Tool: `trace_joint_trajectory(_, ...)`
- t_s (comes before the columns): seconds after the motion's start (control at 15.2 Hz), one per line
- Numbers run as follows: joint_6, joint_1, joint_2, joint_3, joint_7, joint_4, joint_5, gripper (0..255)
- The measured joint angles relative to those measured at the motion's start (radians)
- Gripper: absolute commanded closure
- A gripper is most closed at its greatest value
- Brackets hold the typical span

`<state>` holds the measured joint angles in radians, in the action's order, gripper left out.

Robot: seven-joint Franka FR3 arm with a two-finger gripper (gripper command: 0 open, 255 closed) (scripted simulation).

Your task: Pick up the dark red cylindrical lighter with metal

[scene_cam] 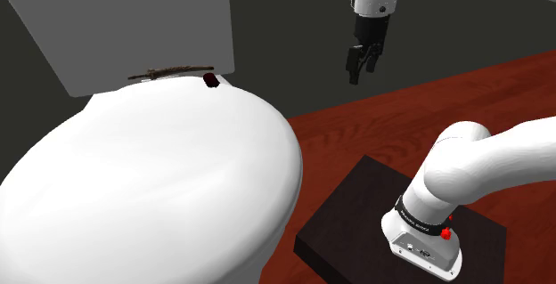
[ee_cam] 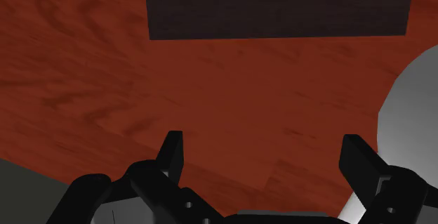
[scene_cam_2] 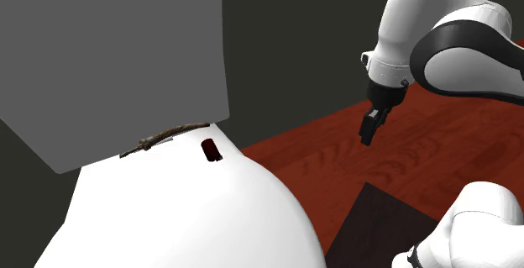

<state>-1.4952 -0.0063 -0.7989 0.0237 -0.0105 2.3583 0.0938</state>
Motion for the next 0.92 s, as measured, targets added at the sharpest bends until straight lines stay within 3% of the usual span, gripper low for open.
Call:
trace_joint_trajectory(0.33, -0.014, 0.011, 0.069, -0.056, -0.086, -0.047, -0.052, 0)
trace_joint_trajectory(0.92, -0.039, 0.027, 0.334, -0.201, -0.333, -0.278, -0.154, 0)
